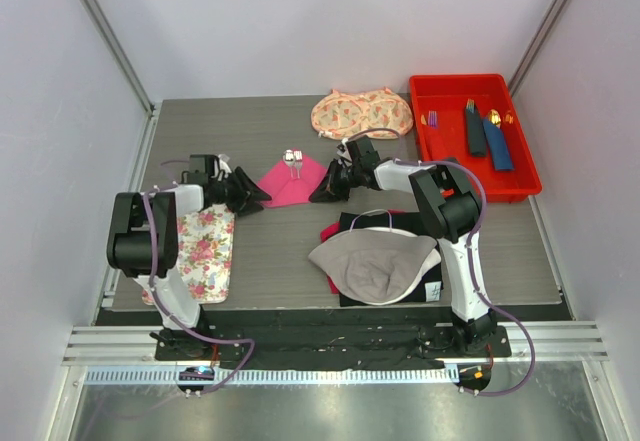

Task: Place the utensils on the paper napkin and roll it up

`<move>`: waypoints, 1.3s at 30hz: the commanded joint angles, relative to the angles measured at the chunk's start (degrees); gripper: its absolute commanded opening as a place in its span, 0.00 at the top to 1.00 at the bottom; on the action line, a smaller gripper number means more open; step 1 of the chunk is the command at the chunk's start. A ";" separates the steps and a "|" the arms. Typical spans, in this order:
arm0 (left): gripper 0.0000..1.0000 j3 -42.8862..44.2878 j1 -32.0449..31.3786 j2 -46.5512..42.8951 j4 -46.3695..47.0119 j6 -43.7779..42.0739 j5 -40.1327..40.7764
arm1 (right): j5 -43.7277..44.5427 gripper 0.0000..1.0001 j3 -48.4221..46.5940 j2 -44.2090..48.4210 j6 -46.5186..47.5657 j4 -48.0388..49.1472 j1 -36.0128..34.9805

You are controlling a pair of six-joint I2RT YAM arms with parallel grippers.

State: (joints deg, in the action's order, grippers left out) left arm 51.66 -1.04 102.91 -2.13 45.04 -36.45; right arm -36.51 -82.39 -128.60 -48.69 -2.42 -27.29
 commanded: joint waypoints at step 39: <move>1.00 10.48 -7.05 8.80 -8.24 -7.42 5.42 | 1.54 0.99 -1.19 3.71 -2.55 1.18 -2.86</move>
State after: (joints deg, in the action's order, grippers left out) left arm 61.08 -8.36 110.59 -6.98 39.79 -32.99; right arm -35.09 -82.39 -127.87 -49.34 -2.81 -28.47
